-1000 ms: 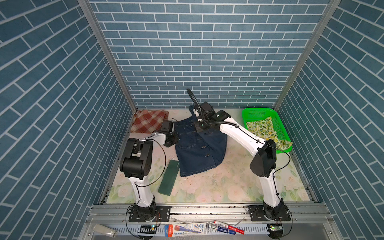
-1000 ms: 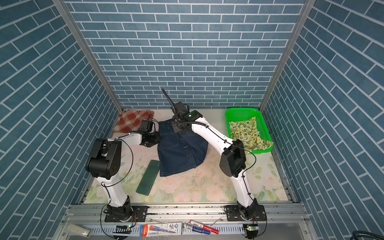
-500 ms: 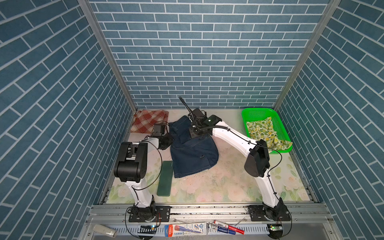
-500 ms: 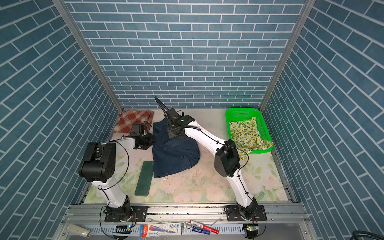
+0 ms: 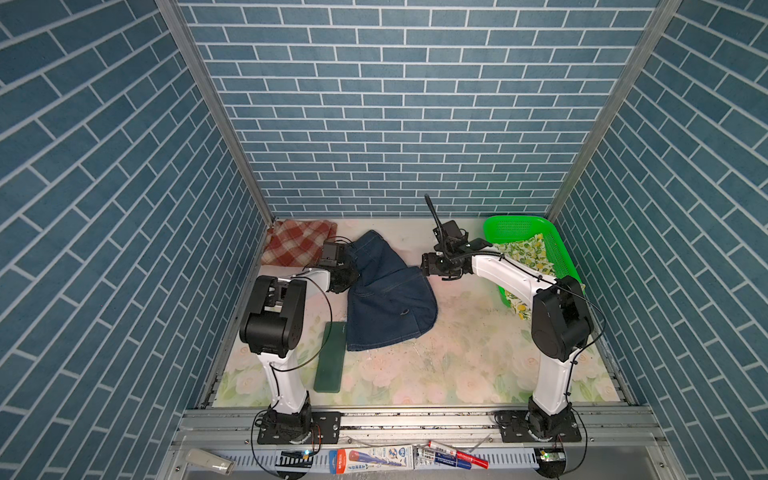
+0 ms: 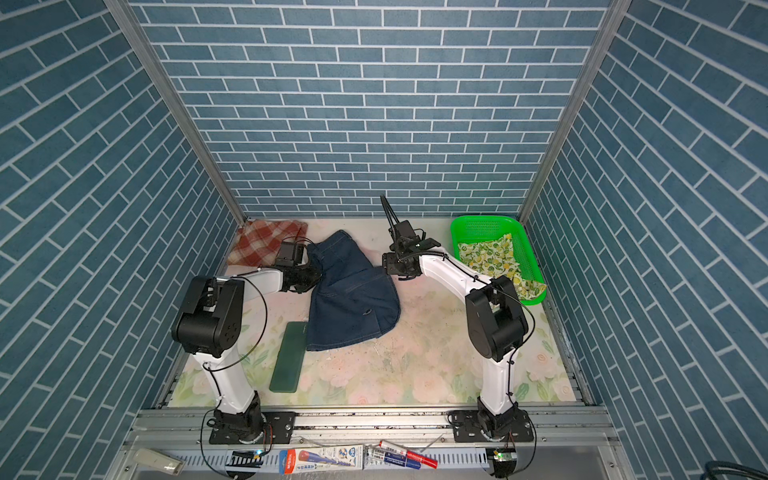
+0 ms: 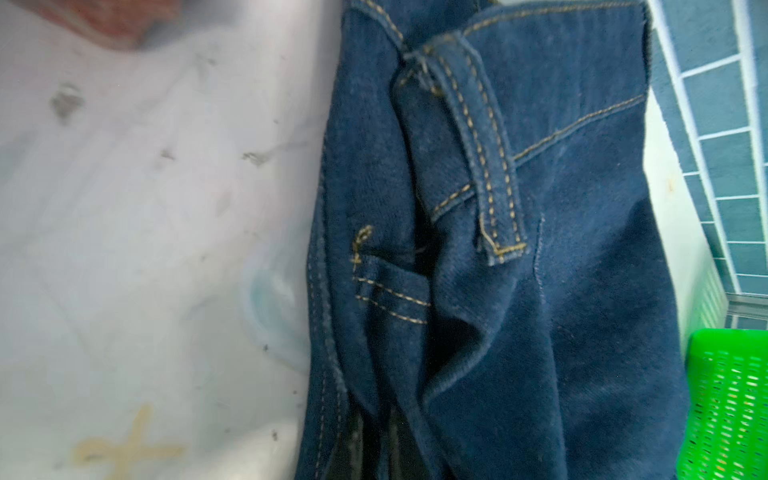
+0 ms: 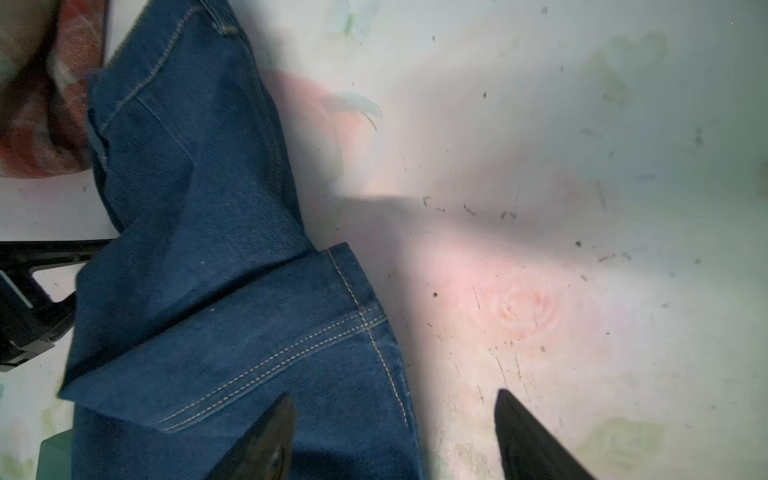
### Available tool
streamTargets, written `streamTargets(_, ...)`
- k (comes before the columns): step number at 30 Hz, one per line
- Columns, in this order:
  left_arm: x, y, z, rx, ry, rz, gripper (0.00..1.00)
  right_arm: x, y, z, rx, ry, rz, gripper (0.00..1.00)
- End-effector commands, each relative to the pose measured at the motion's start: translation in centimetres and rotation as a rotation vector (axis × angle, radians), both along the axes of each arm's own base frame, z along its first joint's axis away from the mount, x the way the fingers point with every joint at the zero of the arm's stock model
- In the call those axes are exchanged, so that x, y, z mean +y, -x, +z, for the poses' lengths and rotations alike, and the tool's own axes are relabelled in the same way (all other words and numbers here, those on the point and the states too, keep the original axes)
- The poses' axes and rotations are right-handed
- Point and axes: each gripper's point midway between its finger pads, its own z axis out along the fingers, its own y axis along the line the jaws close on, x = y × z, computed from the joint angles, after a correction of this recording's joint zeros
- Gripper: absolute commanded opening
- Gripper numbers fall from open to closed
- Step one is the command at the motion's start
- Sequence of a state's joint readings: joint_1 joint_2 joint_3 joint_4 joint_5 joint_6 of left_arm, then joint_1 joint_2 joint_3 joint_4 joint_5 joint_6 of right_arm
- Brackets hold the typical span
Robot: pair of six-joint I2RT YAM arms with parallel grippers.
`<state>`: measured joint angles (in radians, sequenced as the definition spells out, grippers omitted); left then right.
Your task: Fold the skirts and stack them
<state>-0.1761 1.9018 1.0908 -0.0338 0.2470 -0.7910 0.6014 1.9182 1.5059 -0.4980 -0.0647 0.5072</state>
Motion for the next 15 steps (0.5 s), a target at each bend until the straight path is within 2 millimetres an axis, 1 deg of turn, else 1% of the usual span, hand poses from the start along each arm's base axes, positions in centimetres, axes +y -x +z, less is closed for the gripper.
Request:
streamTargets(1, -1.1, 0.7, -1.4, 0.051, -0.021, -0.029, 0.15, 2.0, 0.1, 0.2, 0.006, -0.140, 0.020, 0.80)
streamTargets(4, -1.5, 1.0, -1.7, 0.060, -0.024, -0.035, 0.15, 2.9, 0.3, -1.4, 0.018, -0.186, 0.042, 0.82)
streamTargets(7, -1.4, 1.4, -1.9, 0.068, -0.030, -0.035, 0.15, 4.0, 0.1, -2.2, 0.002, -0.253, 0.068, 0.82)
streamTargets(9, -1.4, 1.6, -2.0, 0.074, -0.027, -0.034, 0.15, 4.6, -0.3, -2.6, -0.004, -0.275, 0.085, 0.78)
streamTargets(11, -1.5, 1.6, -2.0, 0.074, -0.016, -0.032, 0.15, 4.9, -0.7, -3.0, -0.011, -0.282, 0.097, 0.73)
streamTargets(12, -1.6, 1.7, -2.1, 0.077, -0.010, -0.030, 0.15, 5.1, -0.8, -3.2, -0.018, -0.285, 0.108, 0.69)
streamTargets(14, -1.7, 1.7, -2.1, 0.077, -0.001, -0.025, 0.15, 5.1, -1.2, -3.2, -0.037, -0.284, 0.117, 0.50)
streamTargets(15, -1.8, 1.6, -2.1, 0.077, 0.002, -0.025, 0.15, 4.9, -1.5, -3.3, -0.046, -0.281, 0.119, 0.39)
